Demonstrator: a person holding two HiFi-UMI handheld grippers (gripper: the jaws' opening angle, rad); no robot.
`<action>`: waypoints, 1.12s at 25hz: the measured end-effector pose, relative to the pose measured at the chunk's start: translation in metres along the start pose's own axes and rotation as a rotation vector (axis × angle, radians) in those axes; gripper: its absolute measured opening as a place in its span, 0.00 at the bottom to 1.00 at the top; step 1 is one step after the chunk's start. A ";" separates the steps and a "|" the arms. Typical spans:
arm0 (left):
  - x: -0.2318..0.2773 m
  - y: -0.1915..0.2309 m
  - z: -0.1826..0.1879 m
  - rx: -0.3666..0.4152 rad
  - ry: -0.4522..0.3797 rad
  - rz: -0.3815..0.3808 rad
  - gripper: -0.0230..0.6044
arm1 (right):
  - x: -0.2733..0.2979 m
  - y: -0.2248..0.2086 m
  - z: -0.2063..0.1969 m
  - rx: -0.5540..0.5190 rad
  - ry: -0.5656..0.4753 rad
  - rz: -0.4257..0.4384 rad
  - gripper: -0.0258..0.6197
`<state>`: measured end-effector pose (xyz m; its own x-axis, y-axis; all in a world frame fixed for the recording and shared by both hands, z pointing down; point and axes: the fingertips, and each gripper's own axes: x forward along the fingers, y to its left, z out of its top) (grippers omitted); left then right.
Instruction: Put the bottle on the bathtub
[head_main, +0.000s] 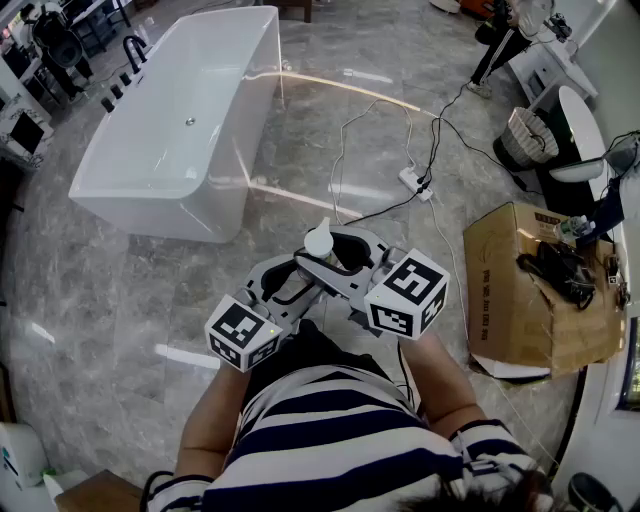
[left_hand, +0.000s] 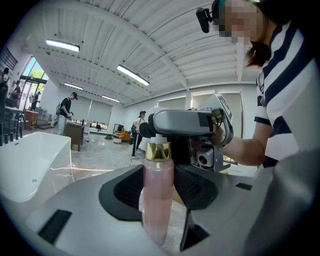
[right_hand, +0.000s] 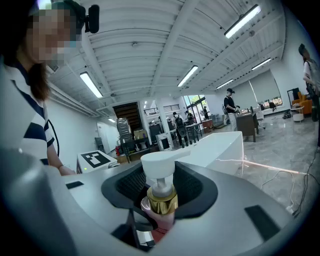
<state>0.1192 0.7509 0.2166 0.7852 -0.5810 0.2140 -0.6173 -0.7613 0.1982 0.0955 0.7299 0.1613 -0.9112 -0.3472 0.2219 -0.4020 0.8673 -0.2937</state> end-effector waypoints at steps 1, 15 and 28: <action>0.004 -0.001 0.000 -0.001 0.000 0.004 0.36 | -0.003 -0.002 -0.001 0.000 0.001 0.004 0.33; 0.015 0.020 0.010 -0.003 0.021 0.029 0.35 | 0.005 -0.022 0.006 0.015 0.011 0.059 0.33; 0.031 0.095 0.030 -0.028 -0.010 0.011 0.34 | 0.064 -0.069 0.031 -0.012 0.033 0.015 0.33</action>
<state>0.0863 0.6512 0.2132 0.7790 -0.5918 0.2072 -0.6266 -0.7469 0.2226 0.0622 0.6371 0.1665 -0.9136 -0.3220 0.2482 -0.3868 0.8766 -0.2864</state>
